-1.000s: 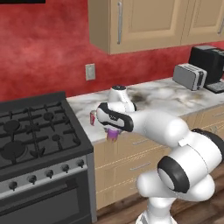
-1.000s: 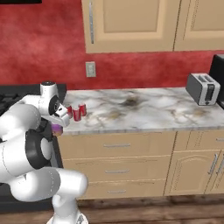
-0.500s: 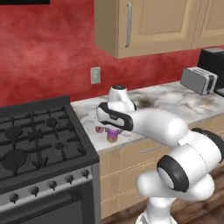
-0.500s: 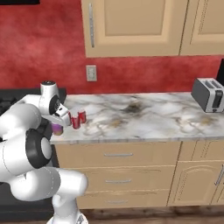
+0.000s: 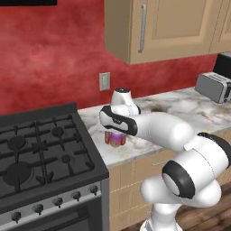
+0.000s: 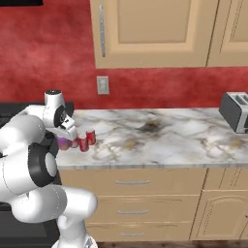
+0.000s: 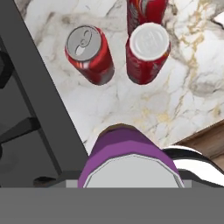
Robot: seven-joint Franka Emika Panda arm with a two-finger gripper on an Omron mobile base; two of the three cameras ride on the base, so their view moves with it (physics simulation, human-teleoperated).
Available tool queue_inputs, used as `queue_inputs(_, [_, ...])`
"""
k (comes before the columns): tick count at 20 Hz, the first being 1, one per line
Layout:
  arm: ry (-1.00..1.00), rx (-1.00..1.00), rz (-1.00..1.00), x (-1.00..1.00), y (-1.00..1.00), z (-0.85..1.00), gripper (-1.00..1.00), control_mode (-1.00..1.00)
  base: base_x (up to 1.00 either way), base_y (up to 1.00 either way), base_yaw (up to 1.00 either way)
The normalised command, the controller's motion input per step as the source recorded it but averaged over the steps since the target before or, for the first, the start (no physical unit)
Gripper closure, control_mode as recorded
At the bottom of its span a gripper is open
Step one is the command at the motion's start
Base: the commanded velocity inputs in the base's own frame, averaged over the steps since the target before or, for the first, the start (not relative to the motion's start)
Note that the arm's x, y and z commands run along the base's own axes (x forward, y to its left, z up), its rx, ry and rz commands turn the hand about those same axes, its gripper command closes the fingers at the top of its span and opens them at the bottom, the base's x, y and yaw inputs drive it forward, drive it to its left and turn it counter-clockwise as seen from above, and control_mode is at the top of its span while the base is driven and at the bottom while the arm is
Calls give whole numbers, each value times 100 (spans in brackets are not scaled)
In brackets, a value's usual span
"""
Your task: Four empty soda cans are scattered around the kitchen. Gather all the cans and cluster them next to the stove for recycling.
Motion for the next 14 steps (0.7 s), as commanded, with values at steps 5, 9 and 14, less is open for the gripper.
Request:
queue_inputs(5, [0,0,0,0,0,0,100,100,43,-7,3])
queue_inputs(9, [0,0,0,0,0,0,100,100,30,-2,2])
queue_inputs(14, [0,0,0,0,0,0,100,100,25,-1,2])
